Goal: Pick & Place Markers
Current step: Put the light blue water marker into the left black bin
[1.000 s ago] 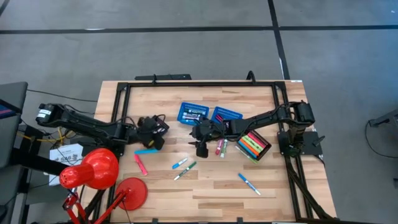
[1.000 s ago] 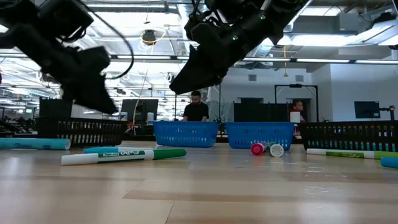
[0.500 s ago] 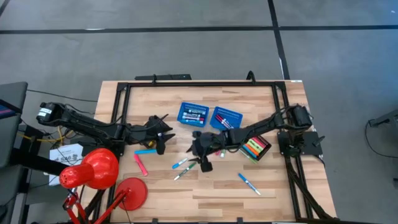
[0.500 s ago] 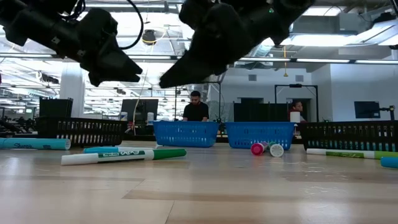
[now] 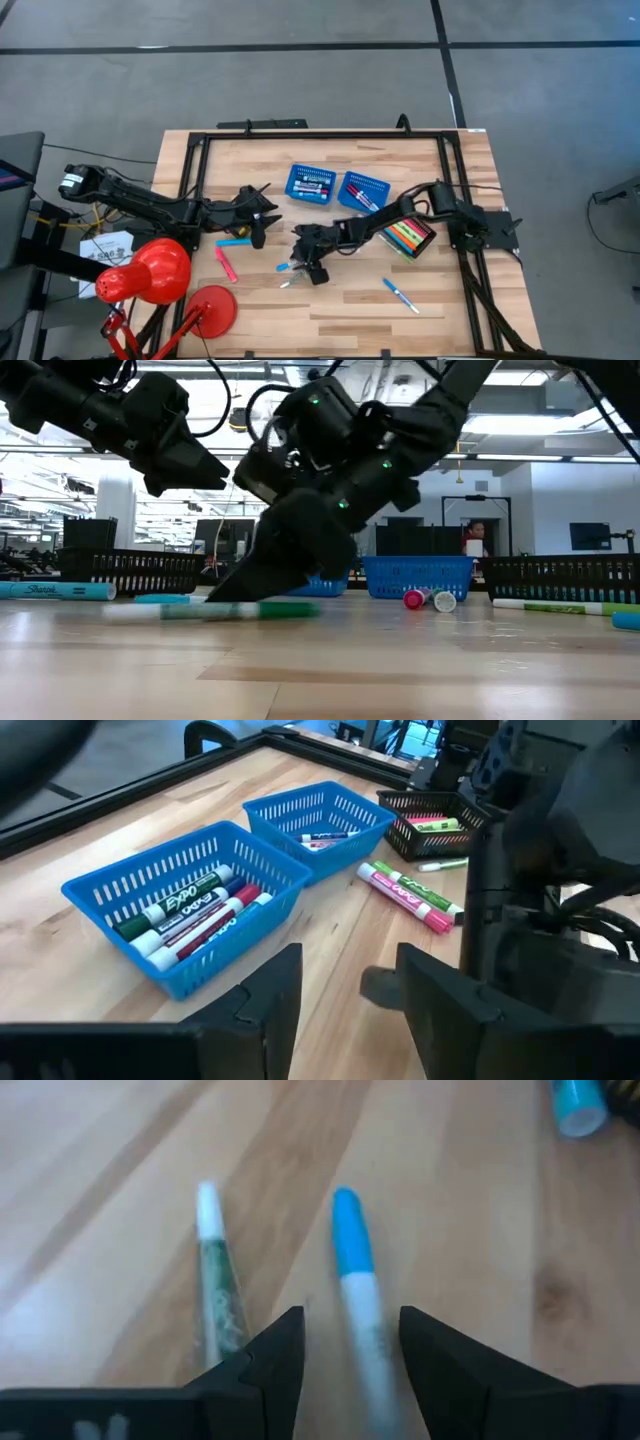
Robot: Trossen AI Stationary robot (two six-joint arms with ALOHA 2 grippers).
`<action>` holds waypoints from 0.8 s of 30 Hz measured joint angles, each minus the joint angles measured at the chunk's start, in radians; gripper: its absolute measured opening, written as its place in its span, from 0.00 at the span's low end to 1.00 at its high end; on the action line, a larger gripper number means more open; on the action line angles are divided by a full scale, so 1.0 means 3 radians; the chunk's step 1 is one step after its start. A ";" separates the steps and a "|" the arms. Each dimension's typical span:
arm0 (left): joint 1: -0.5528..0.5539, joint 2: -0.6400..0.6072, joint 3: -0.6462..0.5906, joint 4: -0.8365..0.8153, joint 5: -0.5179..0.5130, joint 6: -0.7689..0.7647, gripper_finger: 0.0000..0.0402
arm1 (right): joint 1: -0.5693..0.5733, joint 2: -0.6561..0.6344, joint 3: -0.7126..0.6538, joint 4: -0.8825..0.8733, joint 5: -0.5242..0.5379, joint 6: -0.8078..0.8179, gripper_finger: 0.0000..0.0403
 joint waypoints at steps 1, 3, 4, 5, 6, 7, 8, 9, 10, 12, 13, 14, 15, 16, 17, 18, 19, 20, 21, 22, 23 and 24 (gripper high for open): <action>0.0000 0.0000 0.0000 0.0000 0.0000 0.0000 0.40 | -0.0012 0.0027 0.0045 -0.0017 -0.0001 -0.0013 0.38; 0.0000 0.0000 0.0000 0.0000 0.0000 -0.0002 0.40 | -0.0035 0.0116 0.0097 -0.0031 -0.0021 -0.0035 0.36; 0.0000 0.0000 0.0000 0.0000 0.0001 -0.0005 0.40 | -0.0041 0.0148 0.0127 -0.0080 -0.0029 -0.0059 0.35; 0.0000 0.0000 -0.0001 -0.0001 0.0001 -0.0008 0.40 | -0.0055 0.0171 0.0123 -0.0068 -0.0018 -0.0097 0.33; 0.0000 0.0000 -0.0001 0.0000 0.0001 -0.0010 0.40 | -0.0064 0.0192 0.0127 -0.0063 -0.0016 -0.0120 0.31; 0.0000 0.0000 -0.0001 0.0000 0.0001 -0.0011 0.40 | -0.0076 0.0199 0.0126 -0.0063 -0.0019 -0.0138 0.28; 0.0000 0.0000 -0.0001 -0.0001 0.0001 -0.0011 0.40 | -0.0091 0.0203 0.0128 -0.0067 -0.0021 -0.0150 0.25; 0.0000 0.0000 -0.0001 0.0000 0.0001 -0.0011 0.40 | -0.0102 0.0203 0.0128 -0.0068 -0.0019 -0.0152 0.22; 0.0000 0.0000 -0.0001 0.0000 0.0002 -0.0011 0.40 | -0.0113 0.0191 0.0128 -0.0073 -0.0013 -0.0140 0.18; 0.0000 0.0000 -0.0001 0.0000 0.0014 -0.0012 0.40 | -0.0139 0.0136 0.0125 -0.0089 -0.0013 -0.0062 0.10; 0.0000 0.0000 -0.0001 0.0000 0.0056 -0.0012 0.40 | -0.0148 0.0100 0.0118 -0.0126 0.0003 -0.0016 0.06; -0.0001 0.0000 -0.0001 0.0000 0.0113 -0.0012 0.40 | -0.0157 0.0055 0.0113 -0.0178 0.0033 0.0005 0.05; -0.0001 0.0000 -0.0001 0.0000 0.0183 -0.0012 0.40 | -0.0172 -0.0006 0.0103 -0.0261 0.0046 0.0017 0.05; -0.0001 0.0000 -0.0001 0.0000 0.0244 -0.0012 0.40 | -0.0185 -0.0072 0.0097 -0.0363 0.0099 0.0023 0.06; -0.0001 0.0000 -0.0001 0.0000 0.0297 -0.0012 0.40 | -0.0201 -0.0146 0.0091 -0.0469 0.0172 0.0026 0.07; -0.0001 0.0000 -0.0001 0.0000 0.0339 -0.0013 0.40 | -0.0211 -0.0229 0.0090 -0.0555 0.0283 0.0031 0.09; -0.0001 0.0000 -0.0001 -0.0001 0.0363 -0.0014 0.40 | -0.0217 -0.0326 0.0090 -0.0651 0.0447 0.0032 0.10; -0.0001 0.0000 -0.0001 0.0000 0.0393 -0.0013 0.40 | -0.0222 -0.0429 0.0095 -0.0761 0.0635 0.0021 0.11; -0.0001 0.0000 -0.0001 -0.0001 0.0413 -0.0012 0.40 | -0.0220 -0.0522 0.0099 -0.0864 0.0808 0.0000 0.12; -0.0001 0.0002 -0.0001 0.0000 0.0422 -0.0009 0.40 | -0.0217 -0.0593 0.0102 -0.0928 0.0967 -0.0018 0.11; -0.0001 0.0014 -0.0001 0.0004 0.0423 0.0021 0.40 | -0.0215 -0.0647 0.0103 -0.0974 0.1084 -0.0021 0.10; -0.0001 0.0030 -0.0001 0.0002 0.0424 0.0065 0.40 | -0.0221 -0.0685 0.0099 -0.0989 0.1117 -0.0022 0.08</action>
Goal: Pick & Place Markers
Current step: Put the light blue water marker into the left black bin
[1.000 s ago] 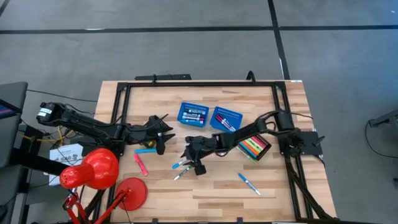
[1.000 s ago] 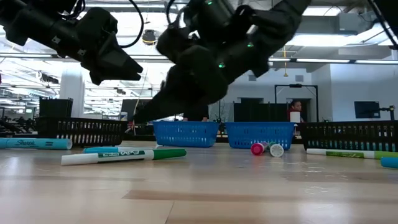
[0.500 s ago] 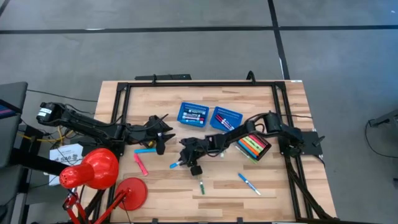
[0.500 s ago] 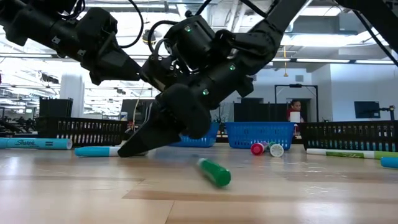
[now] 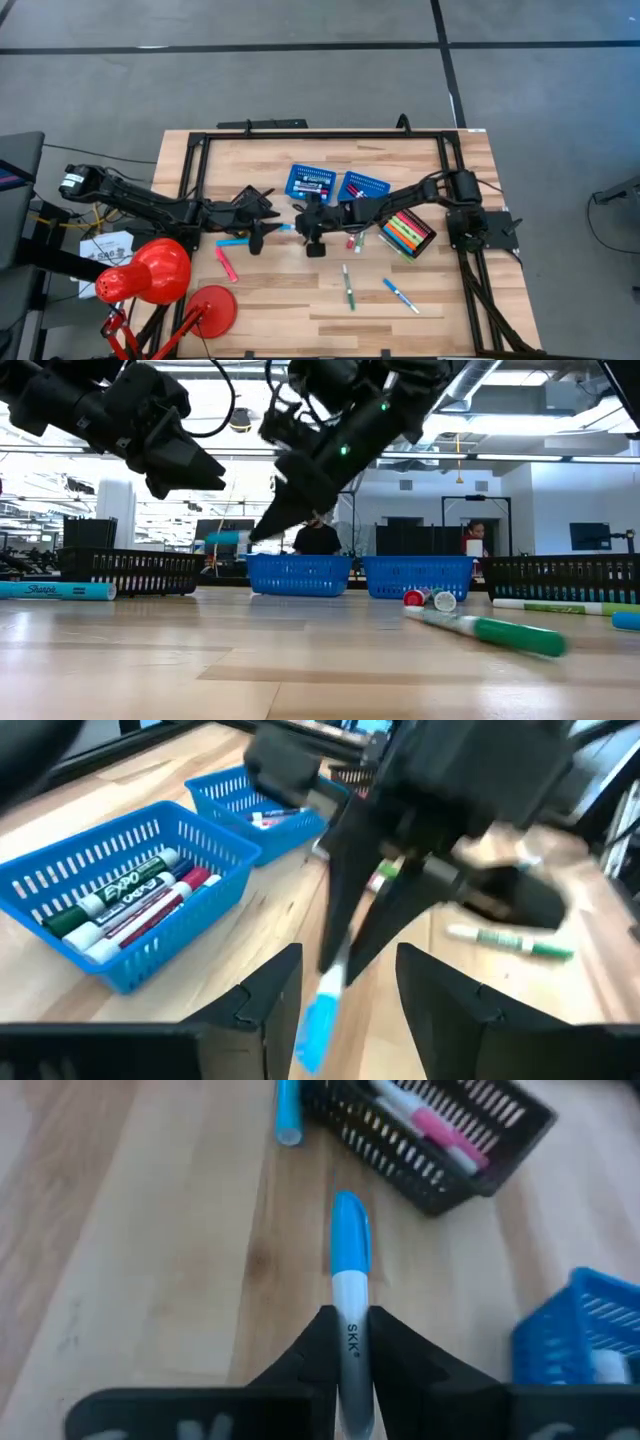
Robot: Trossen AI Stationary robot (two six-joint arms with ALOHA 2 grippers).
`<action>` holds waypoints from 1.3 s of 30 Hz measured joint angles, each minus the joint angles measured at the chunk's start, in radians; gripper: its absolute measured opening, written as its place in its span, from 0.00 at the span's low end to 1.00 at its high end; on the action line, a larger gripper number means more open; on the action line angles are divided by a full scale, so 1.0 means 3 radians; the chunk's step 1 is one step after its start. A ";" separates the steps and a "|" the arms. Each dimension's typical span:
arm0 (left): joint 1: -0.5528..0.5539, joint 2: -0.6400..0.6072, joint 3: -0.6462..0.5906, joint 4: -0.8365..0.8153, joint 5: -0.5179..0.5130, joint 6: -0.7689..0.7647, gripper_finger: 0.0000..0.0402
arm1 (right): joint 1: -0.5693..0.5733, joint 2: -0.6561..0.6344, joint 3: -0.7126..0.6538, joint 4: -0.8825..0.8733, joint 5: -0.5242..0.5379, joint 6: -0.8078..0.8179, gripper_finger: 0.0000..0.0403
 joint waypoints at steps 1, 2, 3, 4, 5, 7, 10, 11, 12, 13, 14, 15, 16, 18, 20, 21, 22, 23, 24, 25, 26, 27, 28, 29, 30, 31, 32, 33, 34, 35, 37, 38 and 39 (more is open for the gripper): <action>0.0000 0.0027 0.0000 0.0000 -0.0001 0.0049 0.40 | -0.0005 -0.0024 -0.0001 0.0061 -0.0023 0.0000 0.06; 0.0000 0.0060 0.0000 0.0005 0.0000 0.0089 0.40 | -0.0007 -0.0048 -0.0001 0.0158 -0.0041 -0.0003 0.05; 0.0000 0.0097 -0.0002 -0.0003 -0.0001 0.0113 0.40 | -0.0009 -0.0074 -0.0001 0.0247 -0.0048 -0.0026 0.05; 0.0000 0.0149 -0.0002 0.0007 0.0000 0.0140 0.40 | -0.0011 -0.0086 0.0002 0.0370 -0.0049 -0.0059 0.05; 0.0000 0.0190 -0.0003 0.0008 -0.0015 0.0171 0.40 | -0.0014 -0.0086 0.0009 0.0476 -0.0070 -0.0081 0.05; 0.0003 0.0289 -0.0002 0.0029 0.0000 0.0171 0.40 | -0.0014 -0.0080 0.0005 0.0599 -0.0097 -0.0085 0.06; 0.0006 0.0387 -0.0005 0.0047 -0.0028 0.0171 0.40 | -0.0009 -0.0080 0.0005 0.0598 -0.0122 -0.0083 0.09; 0.0006 0.0410 -0.0005 0.0062 -0.0038 0.0176 0.40 | -0.0009 -0.0080 0.0005 0.0567 -0.0120 -0.0070 0.10; 0.0006 0.0427 -0.0004 0.0072 -0.0041 0.0206 0.40 | -0.0009 -0.0080 0.0003 0.0562 -0.0122 -0.0064 0.10; 0.0006 0.0429 -0.0005 0.0070 -0.0044 0.0254 0.40 | -0.0009 -0.0080 0.0003 0.0568 -0.0122 -0.0062 0.09; 0.0006 0.0430 -0.0004 0.0091 -0.0044 0.0279 0.40 | -0.0009 -0.0080 0.0003 0.0583 -0.0122 -0.0062 0.08; 0.0006 0.0430 -0.0004 0.0116 -0.0044 0.0306 0.40 | -0.0009 -0.0080 0.0003 0.0582 -0.0122 -0.0062 0.07; 0.0006 0.0428 -0.0004 0.0140 -0.0044 0.0317 0.40 | -0.0014 -0.0080 0.0003 0.0570 -0.0122 -0.0061 0.06; 0.0005 0.0421 -0.0004 0.0199 -0.0045 0.0321 0.40 | -0.0024 -0.0080 0.0003 0.0553 -0.0121 -0.0061 0.06; 0.0006 0.0420 -0.0001 0.0225 -0.0049 0.0322 0.40 | -0.0031 -0.0081 0.0003 0.0554 -0.0121 -0.0061 0.07; 0.0006 0.0420 -0.0001 0.0223 -0.0050 0.0322 0.40 | -0.0038 -0.0081 0.0003 0.0551 -0.0121 -0.0061 0.08; 0.0006 0.0420 -0.0002 0.0223 -0.0050 0.0322 0.40 | -0.0045 -0.0081 0.0003 0.0549 -0.0121 -0.0060 0.10; 0.0005 0.0419 -0.0002 0.0224 -0.0050 0.0322 0.40 | -0.0052 -0.0081 0.0003 0.0550 -0.0121 -0.0060 0.11; 0.0005 0.0419 -0.0001 0.0224 -0.0051 0.0322 0.40 | -0.0053 -0.0081 0.0003 0.0553 -0.0121 -0.0061 0.11; 0.0005 0.0419 -0.0003 0.0224 -0.0053 0.0322 0.39 | -0.0053 -0.0081 0.0003 0.0552 -0.0122 -0.0060 0.11; 0.0006 0.0419 -0.0001 0.0223 -0.0054 0.0322 0.38 | -0.0053 -0.0081 0.0003 0.0551 -0.0122 -0.0060 0.11; 0.0006 0.0419 -0.0001 0.0223 -0.0055 0.0322 0.37 | -0.0053 -0.0081 0.0003 0.0552 -0.0122 -0.0061 0.11; 0.0006 0.0419 -0.0001 0.0223 -0.0058 0.0322 0.34 | -0.0053 -0.0081 0.0003 0.0553 -0.0122 -0.0061 0.10; 0.0006 0.0419 -0.0001 0.0223 -0.0054 0.0323 0.32 | -0.0052 -0.0081 0.0003 0.0555 -0.0121 -0.0061 0.09; 0.0006 0.0419 -0.0002 0.0221 -0.0050 0.0337 0.29 | -0.0052 -0.0081 0.0003 0.0555 -0.0124 -0.0066 0.09; 0.0004 0.0419 -0.0002 0.0218 -0.0042 0.0350 0.25 | -0.0052 -0.0080 0.0003 0.0554 -0.0137 -0.0074 0.08; 0.0003 0.0419 -0.0003 0.0213 -0.0027 0.0357 0.22 | -0.0052 -0.0081 0.0003 0.0550 -0.0150 -0.0085 0.08; 0.0002 0.0419 -0.0003 0.0208 -0.0009 0.0361 0.18 | -0.0052 -0.0081 0.0003 0.0544 -0.0157 -0.0089 0.09; 0.0001 0.0419 -0.0003 0.0207 0.0001 0.0363 0.16 | -0.0051 -0.0081 0.0003 0.0540 -0.0157 -0.0089 0.10; 0.0000 0.0419 -0.0003 0.0209 -0.0002 0.0362 0.13 | -0.0051 -0.0081 0.0003 0.0540 -0.0150 -0.0086 0.12; 0.0003 0.0419 -0.0003 0.0217 -0.0040 0.0350 0.13 | -0.0052 -0.0081 0.0003 0.0540 -0.0110 -0.0069 0.16; 0.0006 0.0419 -0.0003 0.0220 -0.0064 0.0344 0.13 | -0.0054 -0.0081 0.0003 0.0538 -0.0099 -0.0073 0.19; 0.0006 0.0419 -0.0003 0.0220 -0.0073 0.0343 0.13 | -0.0057 -0.0081 0.0004 0.0527 -0.0097 -0.0101 0.22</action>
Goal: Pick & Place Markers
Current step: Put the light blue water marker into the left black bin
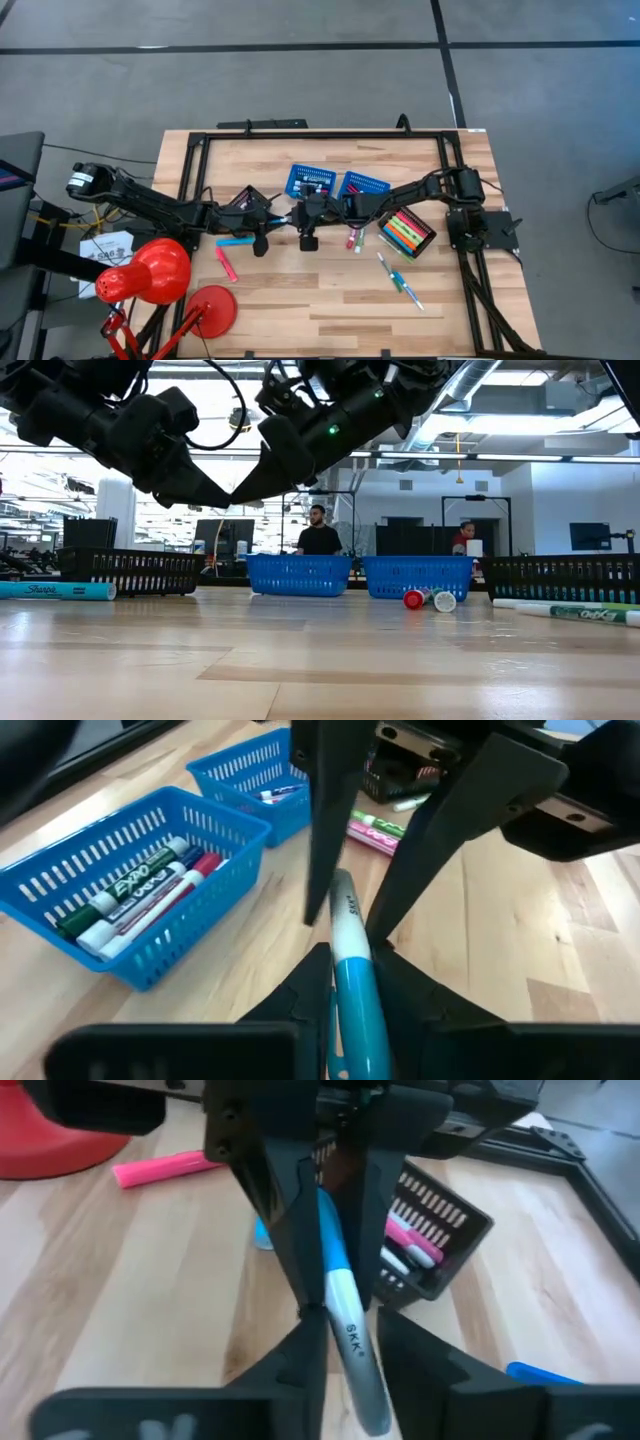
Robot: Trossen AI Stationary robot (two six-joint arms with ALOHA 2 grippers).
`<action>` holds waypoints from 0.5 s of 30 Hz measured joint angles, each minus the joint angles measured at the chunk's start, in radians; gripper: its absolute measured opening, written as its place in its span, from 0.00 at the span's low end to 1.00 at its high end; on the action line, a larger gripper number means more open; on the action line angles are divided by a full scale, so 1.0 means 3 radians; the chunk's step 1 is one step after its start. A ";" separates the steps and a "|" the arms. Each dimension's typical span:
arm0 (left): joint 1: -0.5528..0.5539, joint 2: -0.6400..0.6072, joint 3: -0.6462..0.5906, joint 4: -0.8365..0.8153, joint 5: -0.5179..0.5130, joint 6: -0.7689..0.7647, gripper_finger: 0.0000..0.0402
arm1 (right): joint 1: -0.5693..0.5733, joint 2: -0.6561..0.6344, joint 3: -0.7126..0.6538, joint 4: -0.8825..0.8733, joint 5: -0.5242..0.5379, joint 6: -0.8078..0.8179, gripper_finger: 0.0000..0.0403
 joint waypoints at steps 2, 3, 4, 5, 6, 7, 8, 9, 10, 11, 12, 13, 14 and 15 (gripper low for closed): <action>0.0000 0.0000 0.0000 0.0004 0.0001 -0.0001 0.13 | 0.0000 -0.0003 0.0005 -0.0052 0.0008 -0.0078 0.28; -0.0001 0.0000 0.0000 0.0011 0.0002 -0.0003 0.14 | 0.0001 -0.0003 0.0005 -0.0093 0.0040 -0.0085 0.31; -0.0003 0.0000 0.0000 0.0013 0.0003 -0.0003 0.15 | 0.0004 -0.0003 0.0005 -0.0149 0.0099 -0.0086 0.34; -0.0001 0.0000 0.0000 0.0013 0.0003 -0.0003 0.16 | 0.0005 -0.0003 0.0005 -0.0214 0.0191 -0.0088 0.37; -0.0001 0.0000 0.0000 0.0013 0.0003 -0.0003 0.16 | 0.0007 -0.0003 0.0005 -0.0286 0.0307 -0.0093 0.41; -0.0001 0.0000 0.0000 0.0013 0.0004 -0.0003 0.16 | 0.0010 -0.0003 0.0005 -0.0372 0.0450 -0.0094 0.44; -0.0001 0.0000 0.0000 0.0011 0.0005 -0.0003 0.15 | 0.0013 -0.0003 0.0005 -0.0468 0.0598 -0.0072 0.46; -0.0001 0.0000 0.0001 0.0011 0.0009 -0.0002 0.14 | 0.0011 -0.0003 0.0005 -0.0567 0.0732 -0.0022 0.49; -0.0001 0.0000 0.0001 0.0010 0.0009 -0.0003 0.13 | 0.0011 -0.0004 0.0005 -0.0671 0.0823 0.0052 0.52; -0.0001 0.0000 0.0000 0.0010 0.0009 -0.0001 0.13 | 0.0008 -0.0003 0.0005 -0.0779 0.0852 0.0134 0.54; -0.0001 0.0000 0.0001 0.0009 -0.0005 -0.0002 0.13 | 0.0006 -0.0004 0.0005 -0.0905 0.0848 0.0222 0.56; -0.0001 0.0000 0.0001 0.0008 -0.0045 -0.0003 0.13 | 0.0006 -0.0004 0.0005 -0.1033 0.0841 0.0318 0.57; -0.0003 0.0000 0.0001 0.0006 -0.0097 -0.0011 0.13 | 0.0007 -0.0004 0.0005 -0.1150 0.0819 0.0419 0.58; -0.0001 0.0000 0.0001 0.0003 -0.0140 -0.0016 0.13 | 0.0013 -0.0004 0.0005 -0.1250 0.0794 0.0517 0.59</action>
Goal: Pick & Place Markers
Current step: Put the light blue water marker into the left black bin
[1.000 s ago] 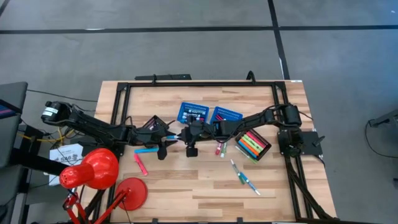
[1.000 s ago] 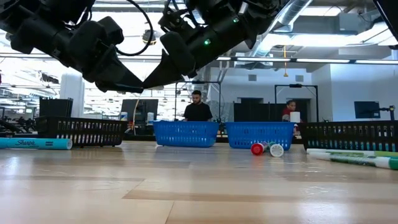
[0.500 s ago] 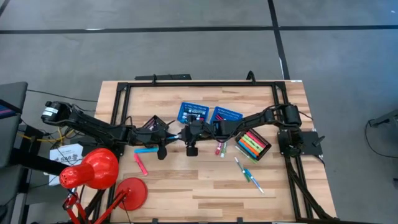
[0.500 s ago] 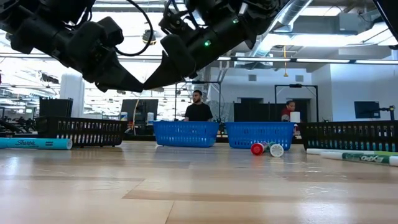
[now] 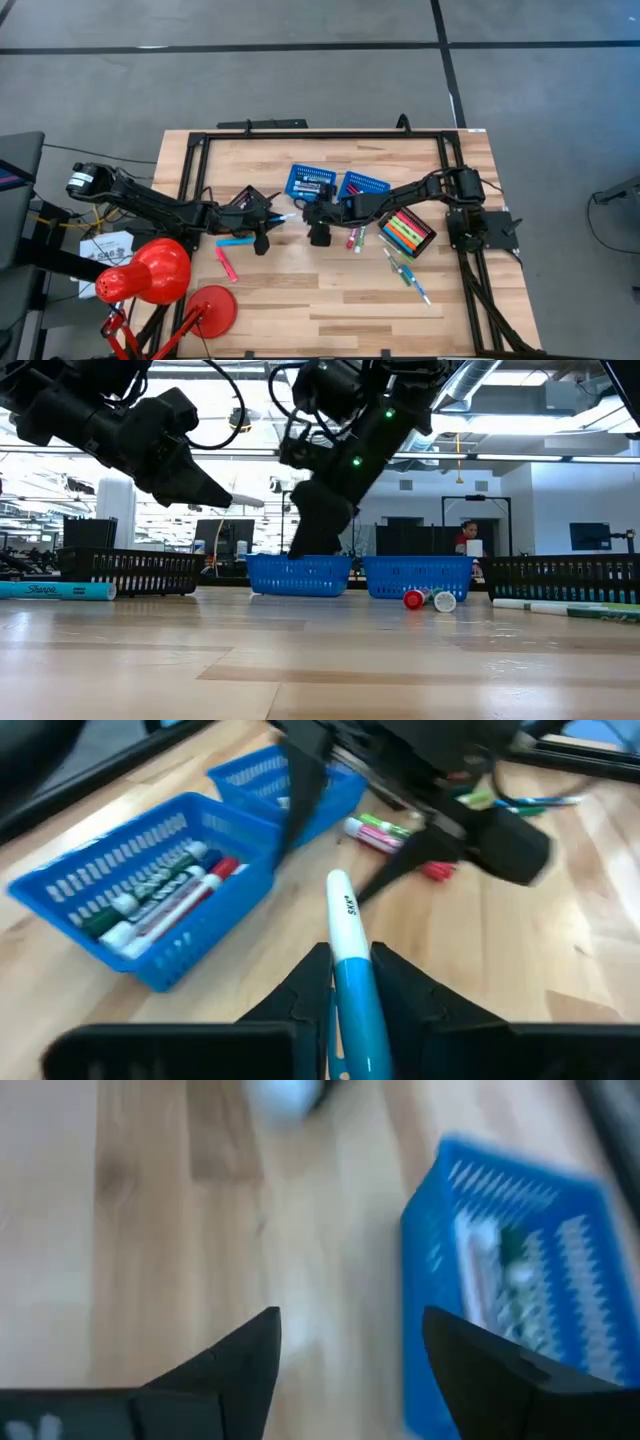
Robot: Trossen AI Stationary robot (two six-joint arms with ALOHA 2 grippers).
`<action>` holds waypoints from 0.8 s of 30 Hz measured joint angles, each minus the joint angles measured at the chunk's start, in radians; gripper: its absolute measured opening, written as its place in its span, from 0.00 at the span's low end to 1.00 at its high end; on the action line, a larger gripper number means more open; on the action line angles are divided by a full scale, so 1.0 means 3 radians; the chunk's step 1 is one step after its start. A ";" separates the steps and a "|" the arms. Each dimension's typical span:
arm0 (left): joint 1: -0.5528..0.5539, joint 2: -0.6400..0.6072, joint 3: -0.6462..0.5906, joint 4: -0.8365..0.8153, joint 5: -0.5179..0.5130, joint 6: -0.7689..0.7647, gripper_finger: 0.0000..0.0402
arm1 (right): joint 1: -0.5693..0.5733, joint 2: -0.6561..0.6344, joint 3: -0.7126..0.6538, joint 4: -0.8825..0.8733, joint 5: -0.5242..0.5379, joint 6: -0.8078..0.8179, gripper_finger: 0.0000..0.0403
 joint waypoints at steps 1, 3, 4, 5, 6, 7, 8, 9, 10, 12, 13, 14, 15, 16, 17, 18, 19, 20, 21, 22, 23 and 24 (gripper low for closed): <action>0.0000 0.0000 0.0001 -0.0003 -0.0047 -0.0013 0.14 | 0.0005 0.0000 0.0000 -0.0091 -0.0041 0.0096 0.59; 0.0000 0.0000 0.0002 -0.0036 -0.0160 -0.0091 0.15 | 0.0025 0.0000 0.0000 -0.0251 -0.0128 0.0272 0.59; -0.0001 0.0000 0.0002 -0.0079 -0.0244 -0.0164 0.16 | 0.0035 0.0000 0.0000 -0.0303 -0.0159 0.0337 0.59; -0.0001 0.0000 0.0002 -0.0131 -0.0372 -0.0266 0.15 | 0.0044 0.0000 0.0000 -0.0329 -0.0186 0.0388 0.59; 0.0000 0.0000 0.0002 -0.0194 -0.0527 -0.0381 0.15 | 0.0058 0.0000 0.0000 -0.0336 -0.0202 0.0408 0.59; 0.0001 0.0000 0.0002 -0.0265 -0.0669 -0.0484 0.14 | 0.0073 0.0000 0.0000 -0.0343 -0.0207 0.0411 0.59; 0.0003 -0.0004 0.0002 -0.0338 -0.0778 -0.0554 0.14 | 0.0088 0.0000 0.0000 -0.0346 -0.0208 0.0403 0.59; 0.0003 -0.0028 0.0002 -0.0445 -0.0838 -0.0609 0.14 | 0.0105 0.0000 0.0000 -0.0346 -0.0209 0.0401 0.59; 0.0001 -0.0067 0.0002 -0.0565 -0.0861 -0.0666 0.13 | 0.0115 0.0000 0.0000 -0.0346 -0.0209 0.0403 0.59; 0.0000 -0.0197 0.0002 -0.0838 -0.0876 -0.0843 0.14 | 0.0137 0.0000 0.0000 -0.0348 -0.0209 0.0403 0.59; -0.0001 -0.0295 0.0002 -0.1005 -0.0881 -0.0967 0.14 | 0.0149 0.0000 0.0000 -0.0351 -0.0210 0.0403 0.59; -0.0001 -0.0399 0.0002 -0.1189 -0.0886 -0.1087 0.15 | 0.0159 0.0000 0.0000 -0.0359 -0.0210 0.0401 0.59; 0.0000 -0.0505 0.0003 -0.1379 -0.0888 -0.1211 0.15 | 0.0168 0.0000 0.0000 -0.0371 -0.0209 0.0402 0.59; -0.0001 -0.0624 0.0003 -0.1587 -0.0887 -0.1323 0.15 | 0.0176 0.0000 0.0000 -0.0380 -0.0209 0.0403 0.59; -0.0001 -0.0739 0.0003 -0.1797 -0.0889 -0.1436 0.15 | 0.0176 0.0000 -0.0001 -0.0392 -0.0210 0.0403 0.59; -0.0001 -0.0846 0.0003 -0.1966 -0.0888 -0.1535 0.15 | 0.0180 0.0000 -0.0001 -0.0403 -0.0209 0.0403 0.59; -0.0001 -0.0955 0.0003 -0.2158 -0.0887 -0.1621 0.14 | 0.0186 0.0000 -0.0001 -0.0422 -0.0209 0.0403 0.59; 0.0000 -0.1047 0.0003 -0.2327 -0.0888 -0.1698 0.14 | 0.0193 0.0000 -0.0001 -0.0447 -0.0208 0.0402 0.59; 0.0000 -0.1132 0.0003 -0.2465 -0.0883 -0.1741 0.14 | 0.0196 0.0000 -0.0001 -0.0463 -0.0210 0.0403 0.59; 0.0000 -0.1191 0.0003 -0.2591 -0.0881 -0.1753 0.14 | 0.0197 0.0000 -0.0001 -0.0474 -0.0210 0.0403 0.59; 0.0001 -0.1231 0.0003 -0.2660 -0.0881 -0.1756 0.15 | 0.0197 0.0000 -0.0001 -0.0479 -0.0210 0.0403 0.59; 0.0001 -0.1247 0.0003 -0.2704 -0.0861 -0.1756 0.15 | 0.0197 0.0000 -0.0001 -0.0482 -0.0210 0.0403 0.59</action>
